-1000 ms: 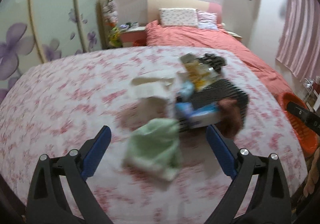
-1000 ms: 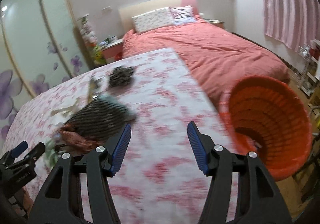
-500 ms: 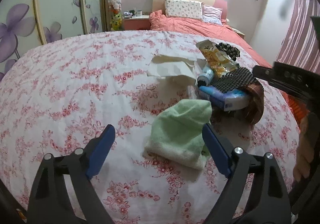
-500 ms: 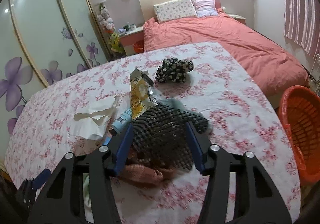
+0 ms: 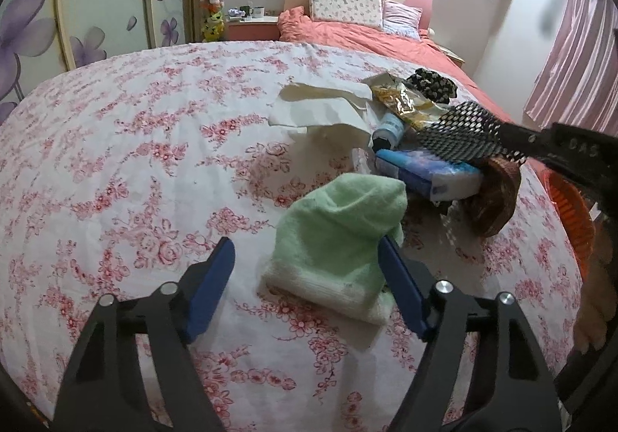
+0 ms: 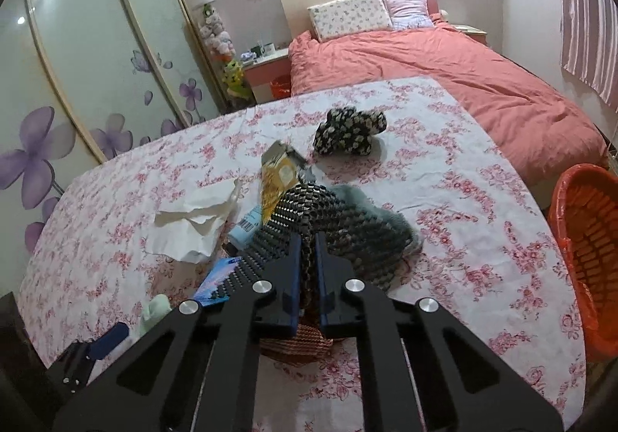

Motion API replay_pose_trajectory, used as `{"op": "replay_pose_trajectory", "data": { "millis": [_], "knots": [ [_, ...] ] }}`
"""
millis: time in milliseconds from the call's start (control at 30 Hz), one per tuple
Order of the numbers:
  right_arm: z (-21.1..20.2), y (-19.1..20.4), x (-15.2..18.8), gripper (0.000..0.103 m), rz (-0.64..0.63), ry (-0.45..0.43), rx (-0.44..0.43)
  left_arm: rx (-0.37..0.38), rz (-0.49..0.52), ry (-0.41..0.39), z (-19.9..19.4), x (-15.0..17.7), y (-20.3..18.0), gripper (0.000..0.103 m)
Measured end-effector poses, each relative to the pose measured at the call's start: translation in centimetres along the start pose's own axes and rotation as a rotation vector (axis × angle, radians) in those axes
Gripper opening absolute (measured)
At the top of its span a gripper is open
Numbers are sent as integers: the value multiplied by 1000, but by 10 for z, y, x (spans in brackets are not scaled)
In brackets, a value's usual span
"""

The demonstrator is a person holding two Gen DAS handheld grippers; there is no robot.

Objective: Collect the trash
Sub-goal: 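Grasp the black mesh cloth with the right tool while the left tool grasps the green towel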

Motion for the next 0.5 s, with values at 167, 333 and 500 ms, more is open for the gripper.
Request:
{"op": "replay_pose_trajectory", "data": {
  "millis": [167, 333, 500],
  "knots": [
    [-10, -9, -8, 6, 5, -39, 10, 14, 7, 20, 5, 3, -7, 56],
    [-18, -15, -9, 5, 5, -60, 25, 7, 5, 27, 6, 4, -6, 27],
    [-27, -19, -14, 5, 10, -86, 33, 16, 4, 9, 1, -1, -2, 15]
  ]
}}
Point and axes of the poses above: each gripper's, at about its wrist camera, not at the fingertips, and z roughly the way its jaws point, y to its left, x to its underside, the point moved 8 cm from there along z, roughly the way its jaws point, and after that the axes turned 6 degrees about -x, right-handed, at the moved point
